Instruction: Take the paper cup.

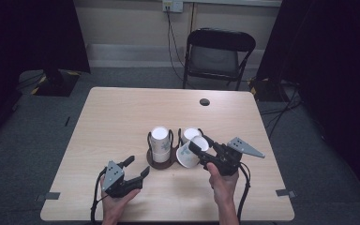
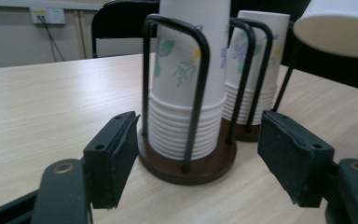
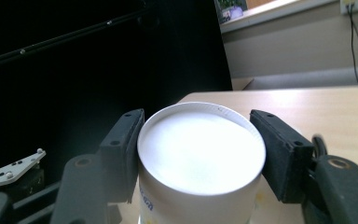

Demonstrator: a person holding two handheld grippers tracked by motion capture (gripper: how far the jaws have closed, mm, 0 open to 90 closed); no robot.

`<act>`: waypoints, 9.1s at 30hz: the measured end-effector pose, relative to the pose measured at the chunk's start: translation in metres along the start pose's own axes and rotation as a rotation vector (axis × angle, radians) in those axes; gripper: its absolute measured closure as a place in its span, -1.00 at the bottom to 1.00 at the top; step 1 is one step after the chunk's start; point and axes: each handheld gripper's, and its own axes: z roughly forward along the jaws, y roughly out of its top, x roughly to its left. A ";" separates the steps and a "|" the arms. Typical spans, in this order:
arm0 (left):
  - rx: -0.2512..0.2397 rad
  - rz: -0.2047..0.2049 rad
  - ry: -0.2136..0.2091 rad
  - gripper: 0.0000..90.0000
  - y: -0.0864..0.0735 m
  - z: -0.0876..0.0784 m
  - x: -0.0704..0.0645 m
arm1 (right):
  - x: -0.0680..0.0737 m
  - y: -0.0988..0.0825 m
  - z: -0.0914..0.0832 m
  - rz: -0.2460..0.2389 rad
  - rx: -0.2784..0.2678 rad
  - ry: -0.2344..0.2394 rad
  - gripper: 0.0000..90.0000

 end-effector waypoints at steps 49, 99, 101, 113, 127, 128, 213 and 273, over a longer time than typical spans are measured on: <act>-0.039 0.137 -0.145 0.41 0.001 0.019 -0.045 | 0.013 -0.057 0.044 0.276 0.200 0.238 -0.23; 0.049 0.109 -0.283 0.98 0.013 0.016 -0.022 | 0.005 -0.058 0.032 0.074 0.222 0.081 -0.18; 0.064 0.103 -0.289 0.98 0.015 0.016 -0.017 | 0.004 -0.057 0.028 0.057 0.210 0.084 -0.18; 0.141 0.123 -0.301 0.98 0.022 0.020 -0.008 | 0.004 -0.060 0.015 -0.052 0.226 0.092 -0.20; 0.233 0.141 -0.370 0.98 0.032 0.032 -0.004 | 0.018 -0.067 0.007 -0.265 0.305 0.146 -0.48; 0.245 0.142 -0.372 0.98 0.033 0.032 -0.004 | 0.020 -0.067 0.007 -0.280 0.304 0.162 -0.53; 0.518 0.033 -0.466 0.94 0.046 0.055 -0.017 | 0.075 -0.087 0.054 -0.905 0.461 0.137 -0.43; 0.221 0.000 -0.231 -0.66 0.039 0.026 -0.011 | 0.051 -0.081 0.040 -0.649 0.396 0.083 -0.38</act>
